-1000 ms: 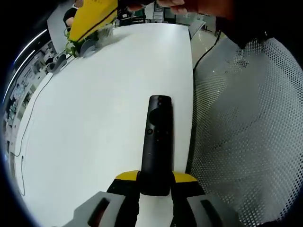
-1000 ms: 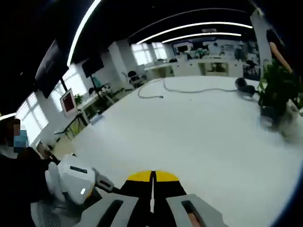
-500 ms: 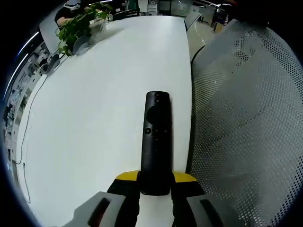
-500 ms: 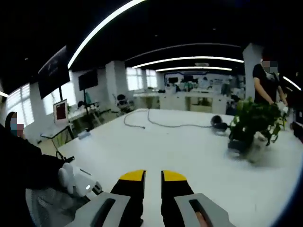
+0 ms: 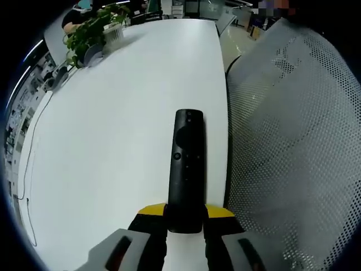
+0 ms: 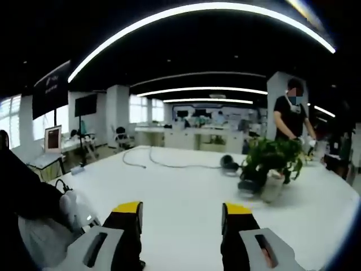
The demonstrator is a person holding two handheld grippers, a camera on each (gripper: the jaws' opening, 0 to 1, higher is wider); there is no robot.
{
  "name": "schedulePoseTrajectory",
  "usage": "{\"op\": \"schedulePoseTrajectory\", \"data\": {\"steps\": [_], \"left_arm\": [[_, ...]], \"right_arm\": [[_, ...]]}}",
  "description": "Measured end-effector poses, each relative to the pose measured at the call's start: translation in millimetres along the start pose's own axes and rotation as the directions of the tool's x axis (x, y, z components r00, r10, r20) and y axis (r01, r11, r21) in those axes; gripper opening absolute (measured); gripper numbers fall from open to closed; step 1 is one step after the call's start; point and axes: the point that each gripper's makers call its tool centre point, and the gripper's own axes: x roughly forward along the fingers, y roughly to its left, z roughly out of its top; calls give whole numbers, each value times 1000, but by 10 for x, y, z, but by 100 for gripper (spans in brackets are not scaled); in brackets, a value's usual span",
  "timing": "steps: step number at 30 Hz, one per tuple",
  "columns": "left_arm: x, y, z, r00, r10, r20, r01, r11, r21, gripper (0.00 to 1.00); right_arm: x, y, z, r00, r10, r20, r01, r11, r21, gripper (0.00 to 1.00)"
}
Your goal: Press the specified remote control buttons in sequence, fully releasing each button before pressing the next.
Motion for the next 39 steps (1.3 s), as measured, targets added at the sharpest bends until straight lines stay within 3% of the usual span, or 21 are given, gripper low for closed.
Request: {"op": "schedulePoseTrajectory", "data": {"steps": [7,12,17,27,39], "left_arm": [[-1,218,-1,1000,7,0,-7,1000,-25,23],[-6,393,-14,1000,11,-22,-12,1000,-16,23],[-35,647,-62,998,33,-45,-34,999,-21,23],[-175,1040,-110,997,65,-52,-67,997,-49,23],[-202,1408,-148,990,97,-101,-94,995,34,23]], "right_arm": [[-43,-20,-122,999,-36,-11,36,999,-30,73],[-104,-125,-58,995,-101,28,102,994,-47,69],[-65,-167,-183,994,-104,-35,103,994,-24,67],[-64,-185,-206,991,-122,-52,120,992,-50,63],[-78,-240,-234,988,-142,-64,139,989,-47,63]]}}
